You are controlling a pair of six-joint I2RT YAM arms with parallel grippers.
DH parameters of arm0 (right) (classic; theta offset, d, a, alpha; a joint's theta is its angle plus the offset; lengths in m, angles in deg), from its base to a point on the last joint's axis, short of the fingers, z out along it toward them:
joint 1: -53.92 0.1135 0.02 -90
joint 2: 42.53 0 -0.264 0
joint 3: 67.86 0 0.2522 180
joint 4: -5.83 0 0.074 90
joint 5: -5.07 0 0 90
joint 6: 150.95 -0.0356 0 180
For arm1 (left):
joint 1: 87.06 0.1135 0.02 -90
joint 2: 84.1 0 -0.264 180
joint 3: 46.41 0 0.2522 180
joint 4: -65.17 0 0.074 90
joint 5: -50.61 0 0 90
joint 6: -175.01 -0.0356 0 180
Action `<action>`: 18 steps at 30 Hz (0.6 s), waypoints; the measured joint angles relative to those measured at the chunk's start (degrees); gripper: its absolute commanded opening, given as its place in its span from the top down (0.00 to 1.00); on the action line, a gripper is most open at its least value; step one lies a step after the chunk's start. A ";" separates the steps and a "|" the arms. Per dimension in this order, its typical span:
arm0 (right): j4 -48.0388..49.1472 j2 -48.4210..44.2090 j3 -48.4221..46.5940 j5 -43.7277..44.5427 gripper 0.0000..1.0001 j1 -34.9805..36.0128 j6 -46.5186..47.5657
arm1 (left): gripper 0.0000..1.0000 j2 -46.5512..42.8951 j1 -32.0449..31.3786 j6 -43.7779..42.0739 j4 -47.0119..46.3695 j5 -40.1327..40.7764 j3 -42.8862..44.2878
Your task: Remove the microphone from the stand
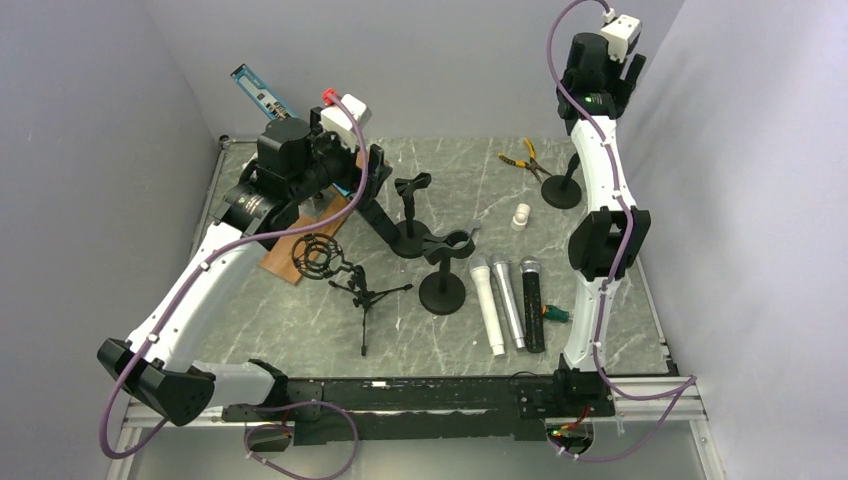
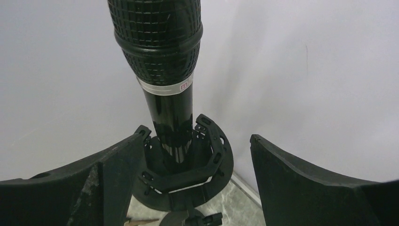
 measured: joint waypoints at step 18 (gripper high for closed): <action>5.07 2.34 -0.98 -6.91 0.90 -2.43 2.82 | 0.01 0.72 0.00 0.00 0.02 -0.52 -0.02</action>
